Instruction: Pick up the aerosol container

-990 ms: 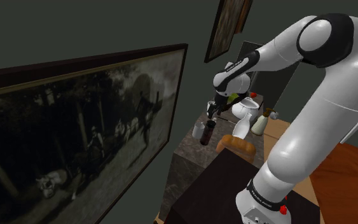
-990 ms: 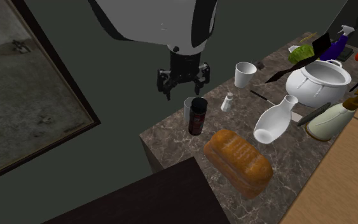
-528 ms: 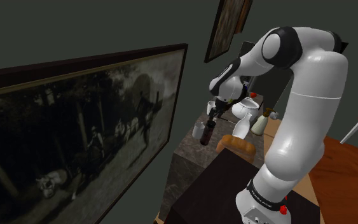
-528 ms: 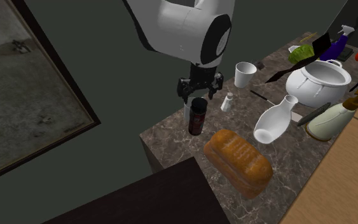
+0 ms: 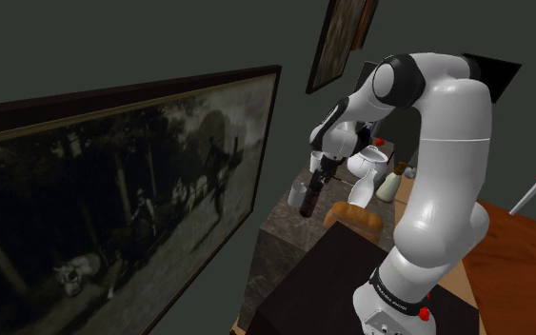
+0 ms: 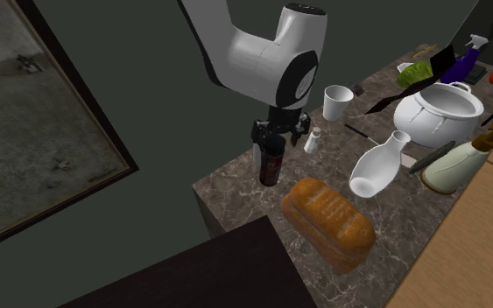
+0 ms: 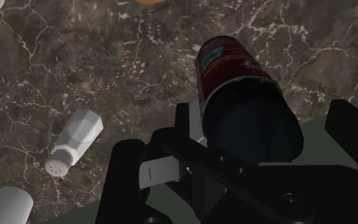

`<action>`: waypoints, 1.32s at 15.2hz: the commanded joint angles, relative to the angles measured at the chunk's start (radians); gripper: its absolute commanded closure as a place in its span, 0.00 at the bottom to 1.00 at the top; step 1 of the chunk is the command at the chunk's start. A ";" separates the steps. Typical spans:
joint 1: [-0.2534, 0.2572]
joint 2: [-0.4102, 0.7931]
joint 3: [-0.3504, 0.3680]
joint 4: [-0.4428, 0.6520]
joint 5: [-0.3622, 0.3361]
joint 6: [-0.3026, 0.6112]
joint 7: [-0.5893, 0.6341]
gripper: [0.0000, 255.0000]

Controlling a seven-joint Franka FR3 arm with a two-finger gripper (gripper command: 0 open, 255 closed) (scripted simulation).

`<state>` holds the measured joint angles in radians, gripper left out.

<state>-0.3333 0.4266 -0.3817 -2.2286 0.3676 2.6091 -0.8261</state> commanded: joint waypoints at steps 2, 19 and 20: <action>-0.013 0.031 0.018 0.008 0.023 0.022 -0.016 0.00; 0.019 -0.043 -0.025 -0.004 -0.033 -0.036 0.025 1.00; 0.023 -0.055 -0.031 -0.005 -0.043 -0.046 0.032 1.00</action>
<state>-0.3155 0.3843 -0.4060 -2.2328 0.3348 2.5737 -0.8025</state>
